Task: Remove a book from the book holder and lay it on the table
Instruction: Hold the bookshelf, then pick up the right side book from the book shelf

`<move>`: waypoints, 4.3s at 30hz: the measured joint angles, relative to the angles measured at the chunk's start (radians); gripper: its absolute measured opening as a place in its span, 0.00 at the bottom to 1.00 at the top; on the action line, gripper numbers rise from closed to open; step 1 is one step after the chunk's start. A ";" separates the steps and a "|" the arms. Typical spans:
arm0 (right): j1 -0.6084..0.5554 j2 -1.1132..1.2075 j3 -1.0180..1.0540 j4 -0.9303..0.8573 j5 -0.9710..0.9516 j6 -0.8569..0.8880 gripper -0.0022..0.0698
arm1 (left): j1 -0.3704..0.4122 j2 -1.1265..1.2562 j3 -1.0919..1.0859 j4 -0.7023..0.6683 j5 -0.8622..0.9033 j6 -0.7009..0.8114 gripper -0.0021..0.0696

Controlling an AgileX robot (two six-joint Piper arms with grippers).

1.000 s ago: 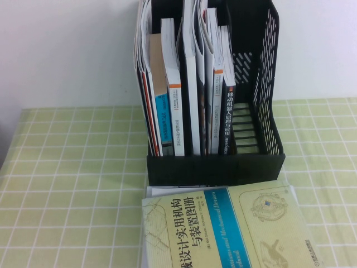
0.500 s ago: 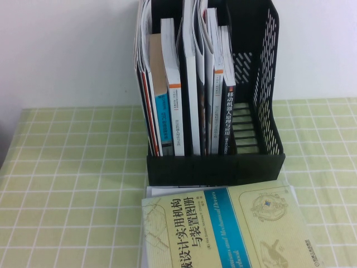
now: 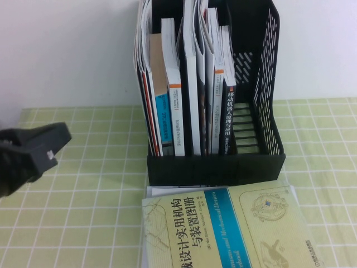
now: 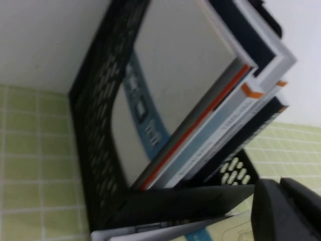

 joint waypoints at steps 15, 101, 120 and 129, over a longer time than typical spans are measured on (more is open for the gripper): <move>0.037 0.219 0.002 0.940 0.002 -0.991 0.06 | 0.000 0.345 -0.417 -0.355 0.166 0.583 0.03; 0.482 1.086 -0.731 1.249 -0.786 -1.598 0.21 | -0.305 0.763 -0.795 0.371 0.129 0.290 0.03; 0.478 0.548 -0.676 1.432 -0.482 -1.821 0.21 | -0.110 0.357 -0.795 0.619 0.319 -0.064 0.03; 0.478 0.616 -0.619 1.050 0.057 -1.462 0.21 | -0.090 0.226 -0.713 0.628 0.367 -0.074 0.03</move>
